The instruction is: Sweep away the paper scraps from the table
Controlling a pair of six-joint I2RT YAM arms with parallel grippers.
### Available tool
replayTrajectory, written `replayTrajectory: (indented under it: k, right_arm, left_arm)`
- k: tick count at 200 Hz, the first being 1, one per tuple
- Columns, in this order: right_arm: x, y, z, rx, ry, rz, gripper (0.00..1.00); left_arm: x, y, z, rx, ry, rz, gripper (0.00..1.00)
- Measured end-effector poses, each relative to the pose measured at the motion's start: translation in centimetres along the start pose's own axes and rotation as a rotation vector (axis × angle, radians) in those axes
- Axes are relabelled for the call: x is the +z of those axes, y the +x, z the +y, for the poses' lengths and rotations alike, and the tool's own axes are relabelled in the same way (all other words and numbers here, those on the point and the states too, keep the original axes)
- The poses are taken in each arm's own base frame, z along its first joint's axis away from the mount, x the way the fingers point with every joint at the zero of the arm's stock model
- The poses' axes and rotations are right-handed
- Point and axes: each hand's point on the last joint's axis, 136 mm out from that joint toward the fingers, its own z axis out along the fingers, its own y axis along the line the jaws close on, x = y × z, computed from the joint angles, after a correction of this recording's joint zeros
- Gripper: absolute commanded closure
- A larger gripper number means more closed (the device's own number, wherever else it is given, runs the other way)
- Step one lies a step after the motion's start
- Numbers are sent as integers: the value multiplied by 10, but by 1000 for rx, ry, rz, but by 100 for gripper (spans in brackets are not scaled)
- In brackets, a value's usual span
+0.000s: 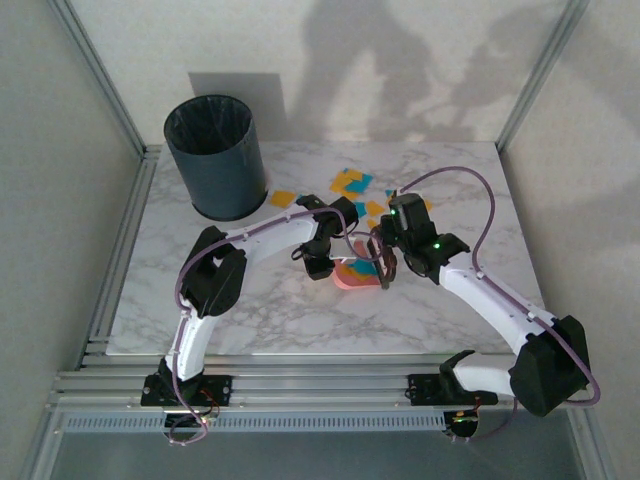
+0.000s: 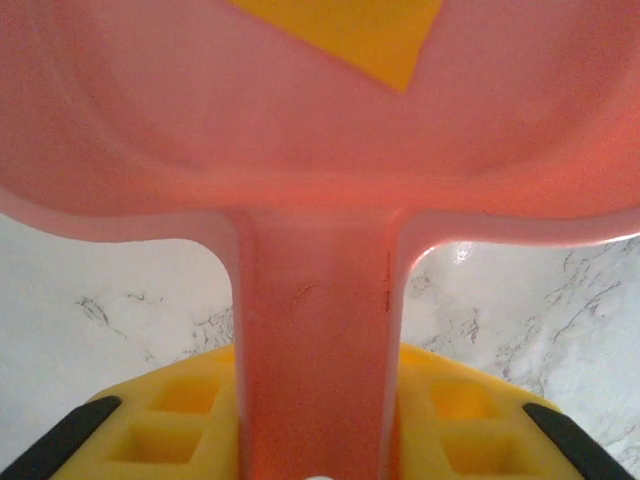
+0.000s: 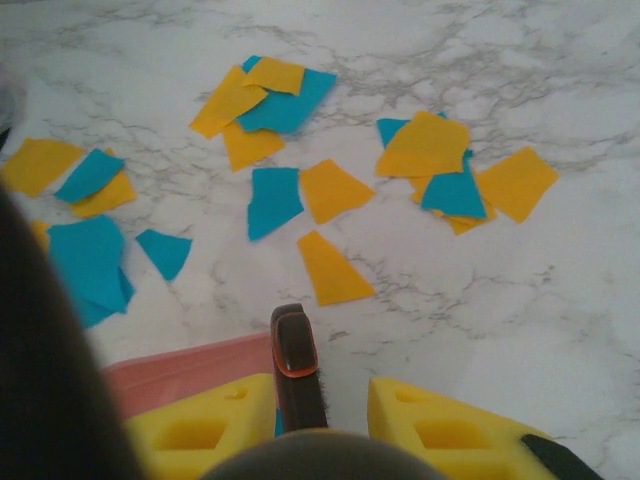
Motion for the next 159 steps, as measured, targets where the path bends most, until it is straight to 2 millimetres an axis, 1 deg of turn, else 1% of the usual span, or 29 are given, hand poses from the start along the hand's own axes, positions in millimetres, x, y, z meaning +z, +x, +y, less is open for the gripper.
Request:
replayTrajectory:
  k: [33, 91, 159]
  right_arm:
    - [0, 1, 7, 13, -37, 8, 100]
    - [-5, 1, 9, 33, -62, 8, 100]
    - [-10, 5, 1, 55, -28, 19, 100]
  left_arm:
    - [1, 1, 0, 0, 2, 4, 100]
    - [9, 6, -3, -1, 8, 17, 100]
    - [21, 12, -5, -11, 13, 23, 100]
